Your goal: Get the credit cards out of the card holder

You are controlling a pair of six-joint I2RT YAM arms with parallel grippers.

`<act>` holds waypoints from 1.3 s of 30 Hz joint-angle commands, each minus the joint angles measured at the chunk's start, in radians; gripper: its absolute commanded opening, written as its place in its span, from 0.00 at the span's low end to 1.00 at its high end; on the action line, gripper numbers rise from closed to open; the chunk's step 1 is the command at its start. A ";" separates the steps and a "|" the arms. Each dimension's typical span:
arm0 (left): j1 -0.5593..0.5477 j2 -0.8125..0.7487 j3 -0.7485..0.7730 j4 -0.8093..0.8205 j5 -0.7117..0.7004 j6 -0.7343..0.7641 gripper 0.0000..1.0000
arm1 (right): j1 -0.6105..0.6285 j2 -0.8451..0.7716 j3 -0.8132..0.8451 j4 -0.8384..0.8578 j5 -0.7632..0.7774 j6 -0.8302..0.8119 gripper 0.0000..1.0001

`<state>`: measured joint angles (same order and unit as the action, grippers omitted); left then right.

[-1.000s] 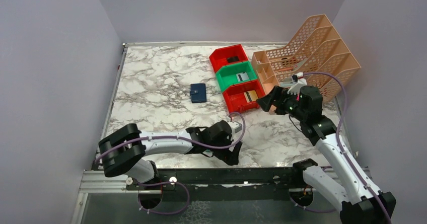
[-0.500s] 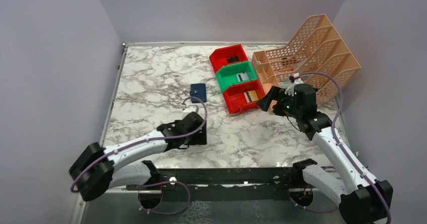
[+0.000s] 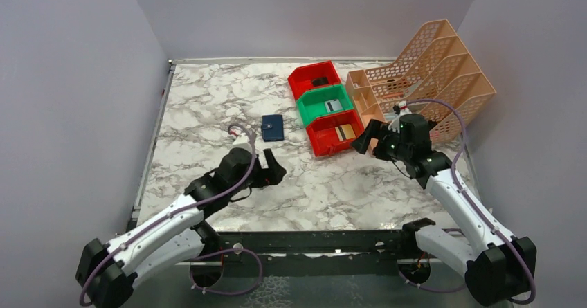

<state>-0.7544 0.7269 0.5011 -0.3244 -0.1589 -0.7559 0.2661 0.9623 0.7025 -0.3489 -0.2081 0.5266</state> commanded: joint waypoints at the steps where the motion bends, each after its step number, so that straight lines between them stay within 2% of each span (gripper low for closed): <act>1: 0.000 0.220 0.033 0.198 0.270 0.076 0.90 | -0.007 0.016 0.037 -0.035 -0.033 0.003 1.00; 4: -0.001 0.394 0.078 0.232 0.297 0.078 0.90 | -0.007 0.021 0.040 -0.046 -0.035 -0.005 0.99; 8: -0.002 0.513 0.112 0.229 0.249 0.078 0.89 | -0.007 0.022 0.043 -0.062 -0.016 -0.013 0.99; 10: 0.000 0.538 0.112 0.214 0.198 0.062 0.89 | -0.007 0.024 0.043 -0.067 -0.006 -0.018 0.99; 12: 0.001 0.548 0.115 0.131 0.090 0.035 0.89 | -0.007 0.029 0.042 -0.068 -0.002 -0.024 0.99; 13: 0.003 0.545 0.115 0.083 0.017 0.024 0.89 | -0.007 0.032 0.044 -0.068 -0.001 -0.024 0.99; 17: 0.071 0.463 0.050 -0.072 -0.129 -0.021 0.91 | -0.007 0.056 0.050 -0.063 -0.002 -0.028 0.99; 23: 0.335 0.208 -0.018 -0.135 -0.186 -0.010 0.93 | -0.007 0.103 0.070 -0.066 -0.018 -0.041 0.99; 26: 0.360 0.127 -0.006 -0.095 -0.142 0.017 0.92 | -0.007 0.115 0.073 -0.072 -0.024 -0.047 0.99; 29: 0.360 0.114 -0.003 0.007 0.005 0.066 0.92 | -0.007 0.121 0.070 -0.068 -0.029 -0.049 0.99; 35: 0.360 0.247 0.002 0.197 0.313 0.133 0.91 | -0.007 0.122 0.065 -0.069 -0.034 -0.048 0.99; 37: 0.359 0.317 0.014 0.204 0.334 0.131 0.91 | -0.007 0.125 0.063 -0.070 -0.033 -0.047 0.99; 39: 0.359 0.383 0.036 0.158 0.255 0.118 0.91 | -0.008 0.125 0.066 -0.076 -0.031 -0.046 0.99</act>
<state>-0.3992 1.0080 0.4900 -0.1986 0.0444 -0.6594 0.2661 1.0821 0.7479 -0.4061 -0.2249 0.4923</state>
